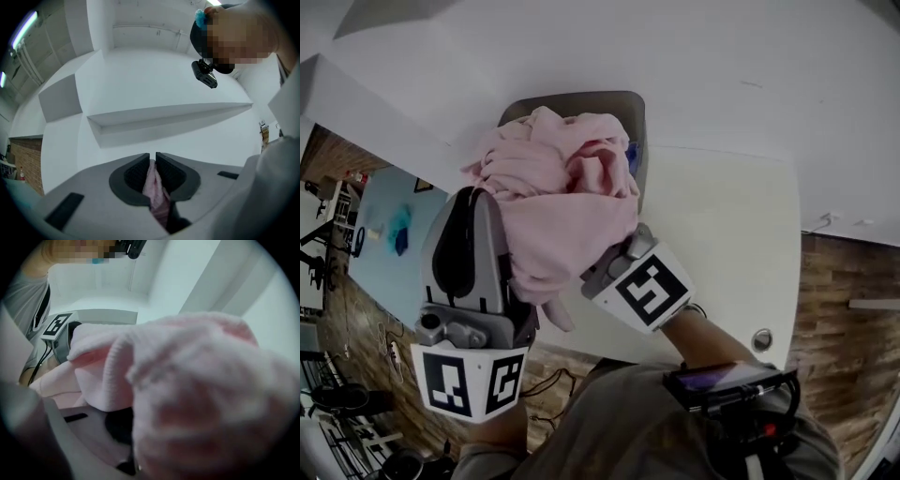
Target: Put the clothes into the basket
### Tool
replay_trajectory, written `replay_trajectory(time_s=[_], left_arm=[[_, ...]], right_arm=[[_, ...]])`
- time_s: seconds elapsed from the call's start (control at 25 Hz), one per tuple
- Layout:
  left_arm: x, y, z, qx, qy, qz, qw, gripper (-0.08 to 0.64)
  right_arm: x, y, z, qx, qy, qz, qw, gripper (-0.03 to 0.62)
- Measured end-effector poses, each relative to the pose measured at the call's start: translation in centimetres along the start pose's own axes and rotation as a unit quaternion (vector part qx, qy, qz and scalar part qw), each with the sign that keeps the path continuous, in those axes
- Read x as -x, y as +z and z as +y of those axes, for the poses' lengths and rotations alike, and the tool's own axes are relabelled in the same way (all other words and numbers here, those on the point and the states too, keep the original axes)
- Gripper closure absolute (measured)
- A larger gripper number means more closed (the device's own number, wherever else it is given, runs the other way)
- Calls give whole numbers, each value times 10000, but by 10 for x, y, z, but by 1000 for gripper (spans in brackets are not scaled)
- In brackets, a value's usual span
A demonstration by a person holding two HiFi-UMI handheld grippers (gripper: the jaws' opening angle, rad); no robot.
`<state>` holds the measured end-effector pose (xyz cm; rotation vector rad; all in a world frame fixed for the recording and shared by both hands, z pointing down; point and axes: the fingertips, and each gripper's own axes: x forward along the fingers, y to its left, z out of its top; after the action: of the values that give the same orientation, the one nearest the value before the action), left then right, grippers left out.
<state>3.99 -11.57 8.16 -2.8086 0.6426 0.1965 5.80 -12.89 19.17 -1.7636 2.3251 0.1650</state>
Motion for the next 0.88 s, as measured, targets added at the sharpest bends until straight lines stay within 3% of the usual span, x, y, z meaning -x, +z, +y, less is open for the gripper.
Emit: replay_trajectory(time_s=[0.36,0.88], left_arm=[[-33,9,-12,202,-432,-347,9983,509],[-75,-38,12,684,-674,-164,9952,509]], right_arm=[[9,18,-38,614,-257,333,9972,586],[-12,-20,-78,626,-481,1023,9916,586]])
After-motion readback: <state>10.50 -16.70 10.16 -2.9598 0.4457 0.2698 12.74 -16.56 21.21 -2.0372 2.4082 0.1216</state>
